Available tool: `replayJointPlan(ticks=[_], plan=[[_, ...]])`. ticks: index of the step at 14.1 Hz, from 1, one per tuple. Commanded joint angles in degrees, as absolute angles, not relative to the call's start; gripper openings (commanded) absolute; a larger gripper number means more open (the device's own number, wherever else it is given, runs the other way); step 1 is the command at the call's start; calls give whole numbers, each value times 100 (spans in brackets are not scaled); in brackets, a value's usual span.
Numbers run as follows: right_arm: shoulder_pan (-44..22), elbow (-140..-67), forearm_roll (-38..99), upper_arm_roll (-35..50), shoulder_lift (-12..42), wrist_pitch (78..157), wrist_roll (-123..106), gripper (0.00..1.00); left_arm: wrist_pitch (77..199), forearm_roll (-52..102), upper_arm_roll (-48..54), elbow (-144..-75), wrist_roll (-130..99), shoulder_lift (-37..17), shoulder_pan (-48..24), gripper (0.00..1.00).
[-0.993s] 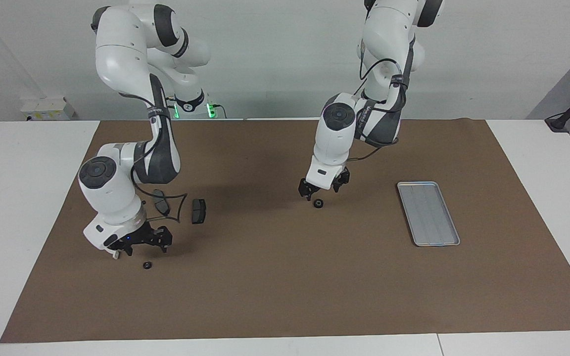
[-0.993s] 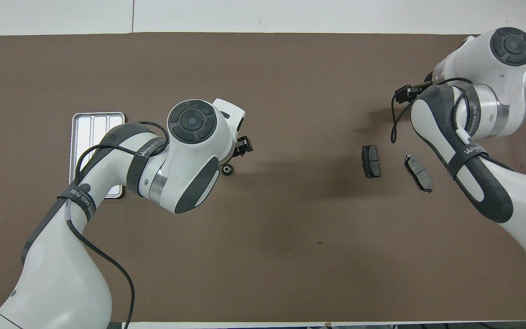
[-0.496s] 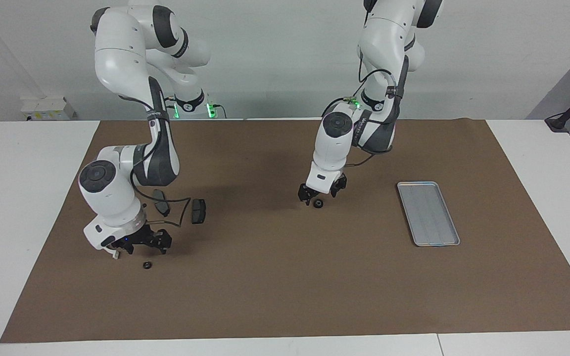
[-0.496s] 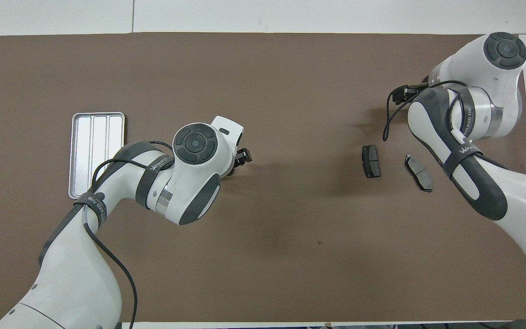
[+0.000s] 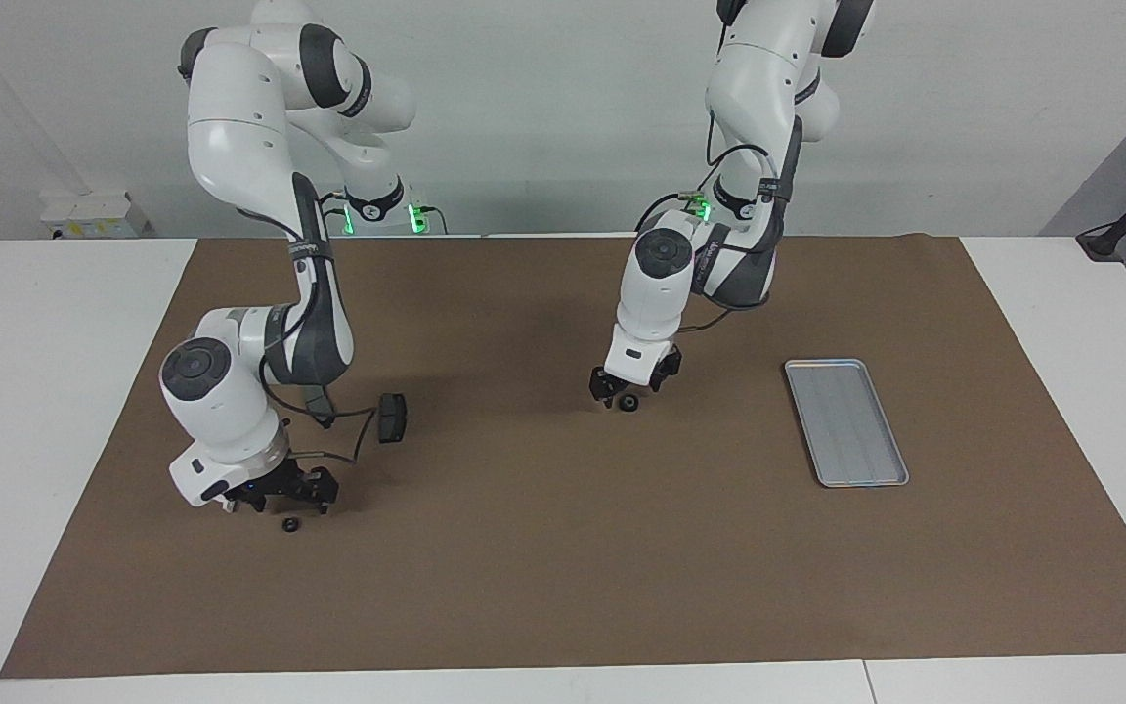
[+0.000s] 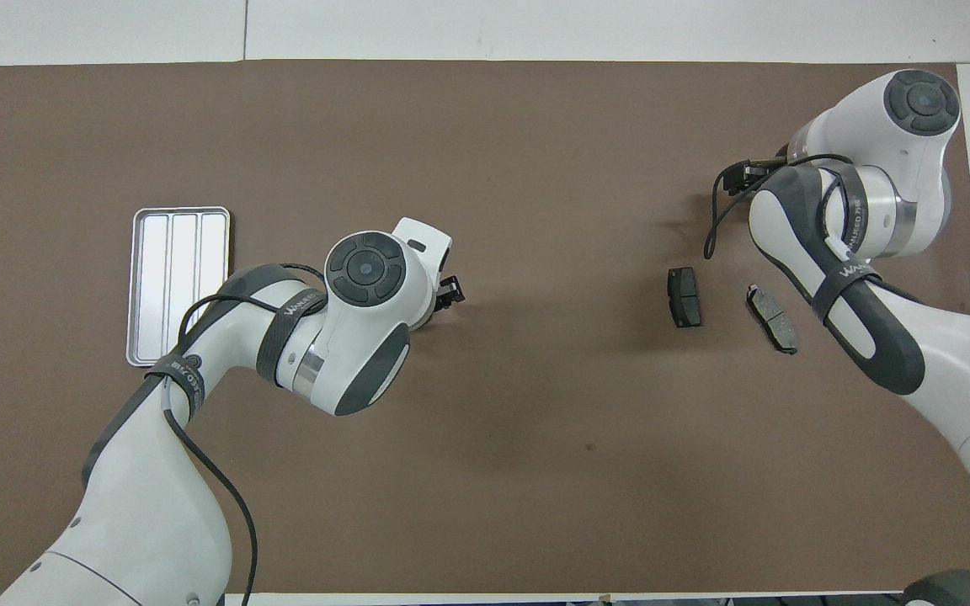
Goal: Pick bearing gear from pile to tray
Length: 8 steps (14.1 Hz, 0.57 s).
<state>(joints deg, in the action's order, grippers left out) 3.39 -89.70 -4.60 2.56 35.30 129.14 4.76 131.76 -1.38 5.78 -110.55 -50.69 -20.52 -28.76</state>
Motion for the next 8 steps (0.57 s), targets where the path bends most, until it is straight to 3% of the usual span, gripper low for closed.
replayJointPlan(ticks=[1, 5, 8], plan=[[404, -8807, -536, 325, 3674, 12955, 545, 95, 13324, -246, 483, -11092, -5221, -2092, -2997, 88], [404, -8518, -580, 325, 3867, 12780, 545, 92, 13368, -255, 483, -11074, -5221, -2144, -2980, 88], [404, -8089, -694, 316, 4051, 12192, 536, 92, 13395, -255, 483, -11083, -5212, -2145, -2971, 83]])
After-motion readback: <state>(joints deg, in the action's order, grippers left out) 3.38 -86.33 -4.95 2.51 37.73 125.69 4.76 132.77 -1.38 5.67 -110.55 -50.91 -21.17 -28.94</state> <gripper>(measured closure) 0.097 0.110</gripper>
